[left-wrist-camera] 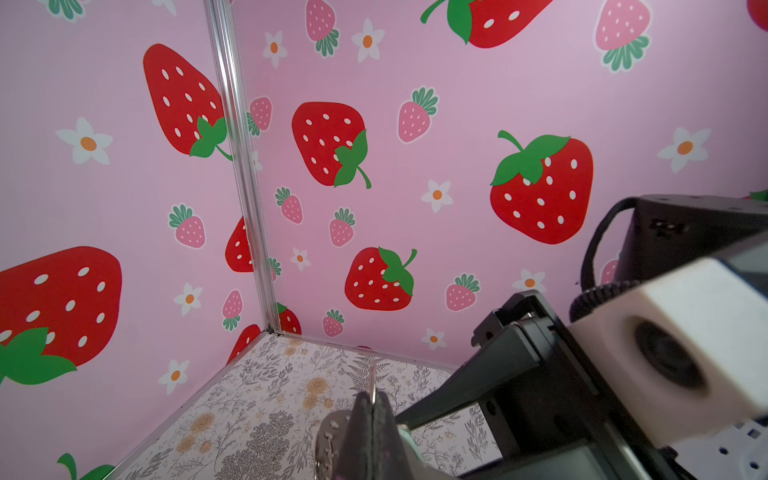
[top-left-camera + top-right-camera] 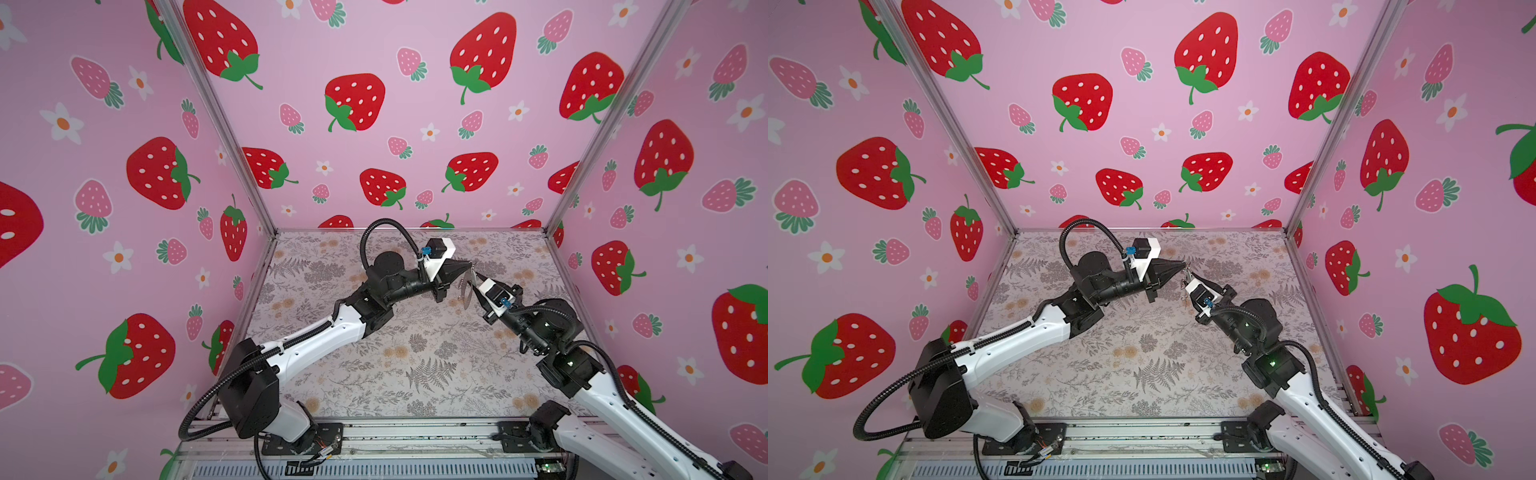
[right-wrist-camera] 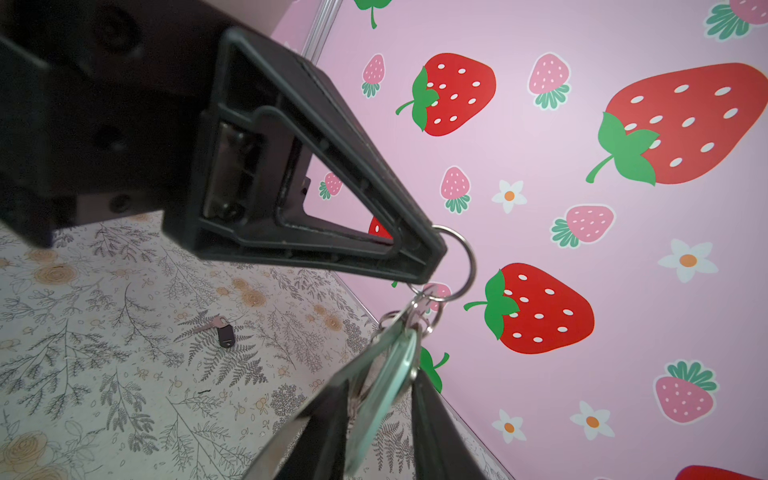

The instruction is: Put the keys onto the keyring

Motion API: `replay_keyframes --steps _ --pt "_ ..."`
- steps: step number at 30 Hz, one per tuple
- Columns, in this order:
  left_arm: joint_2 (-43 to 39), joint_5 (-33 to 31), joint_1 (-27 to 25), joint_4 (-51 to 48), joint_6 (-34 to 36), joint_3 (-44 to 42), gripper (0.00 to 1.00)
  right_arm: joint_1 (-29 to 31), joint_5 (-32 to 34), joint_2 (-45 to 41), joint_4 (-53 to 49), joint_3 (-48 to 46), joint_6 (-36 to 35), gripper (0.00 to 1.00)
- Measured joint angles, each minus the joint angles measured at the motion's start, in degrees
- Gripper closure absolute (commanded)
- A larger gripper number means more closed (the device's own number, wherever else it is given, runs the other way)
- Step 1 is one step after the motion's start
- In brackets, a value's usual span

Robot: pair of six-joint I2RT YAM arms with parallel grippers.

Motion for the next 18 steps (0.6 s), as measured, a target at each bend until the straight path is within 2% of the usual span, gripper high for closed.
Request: replay_keyframes --steps 18 --pt "-0.68 3.08 0.81 -0.28 -0.02 0.0 1.0 0.0 3.63 0.98 -7.89 1.36 -5.31 0.64"
